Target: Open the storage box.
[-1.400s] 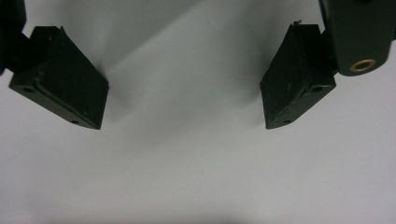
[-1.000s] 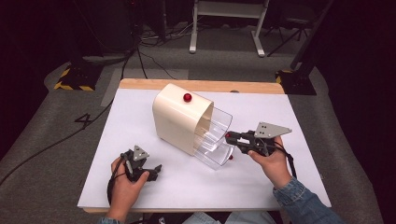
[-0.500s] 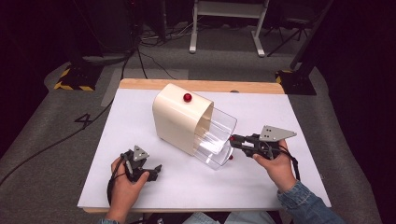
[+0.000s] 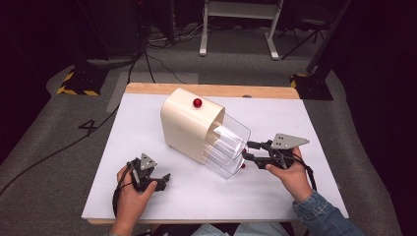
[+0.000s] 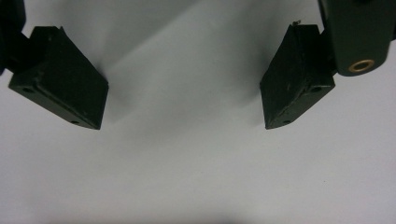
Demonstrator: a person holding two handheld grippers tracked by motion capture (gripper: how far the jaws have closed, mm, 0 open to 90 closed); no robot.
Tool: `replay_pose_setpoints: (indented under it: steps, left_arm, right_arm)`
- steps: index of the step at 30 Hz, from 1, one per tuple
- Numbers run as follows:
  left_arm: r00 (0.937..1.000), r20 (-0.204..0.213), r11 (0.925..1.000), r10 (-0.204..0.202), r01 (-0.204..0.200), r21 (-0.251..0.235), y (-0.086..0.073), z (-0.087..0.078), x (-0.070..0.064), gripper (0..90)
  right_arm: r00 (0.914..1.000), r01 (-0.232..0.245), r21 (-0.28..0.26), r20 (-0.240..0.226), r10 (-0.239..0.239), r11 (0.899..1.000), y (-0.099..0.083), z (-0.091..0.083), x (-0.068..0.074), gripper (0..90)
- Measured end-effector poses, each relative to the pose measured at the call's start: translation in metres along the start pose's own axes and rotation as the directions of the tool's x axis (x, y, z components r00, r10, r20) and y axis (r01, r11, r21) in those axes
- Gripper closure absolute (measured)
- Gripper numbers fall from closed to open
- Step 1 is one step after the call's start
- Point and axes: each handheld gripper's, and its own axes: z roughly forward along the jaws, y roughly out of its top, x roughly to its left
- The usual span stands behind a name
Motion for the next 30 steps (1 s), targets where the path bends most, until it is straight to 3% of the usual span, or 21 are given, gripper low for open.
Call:
replay_pose_setpoints:
  steps: [4,9,21,30]
  left_arm:
    - [1.0000,-0.002,1.0000,0.002,-0.002,-0.001,0.000,0.000,0.000,15.3]
    - [1.0000,0.001,1.0000,0.000,0.000,-0.002,0.000,0.000,0.000,15.2]
    - [1.0000,0.005,1.0000,-0.005,0.005,-0.003,0.000,0.000,0.001,15.2]
    - [0.9999,0.009,1.0000,-0.007,0.007,0.001,0.000,0.000,0.001,15.2]
  right_arm:
    - [1.0000,0.001,0.007,0.001,-0.001,1.000,-0.003,-0.003,-0.001,49.8]
    - [0.9992,0.008,0.037,0.040,-0.009,0.999,-0.010,-0.014,-0.003,43.7]
    - [0.9903,-0.076,0.095,0.124,0.064,0.993,-0.037,-0.050,-0.019,35.5]
    - [0.9757,-0.148,0.120,0.180,0.125,0.982,-0.059,-0.080,-0.030,34.6]
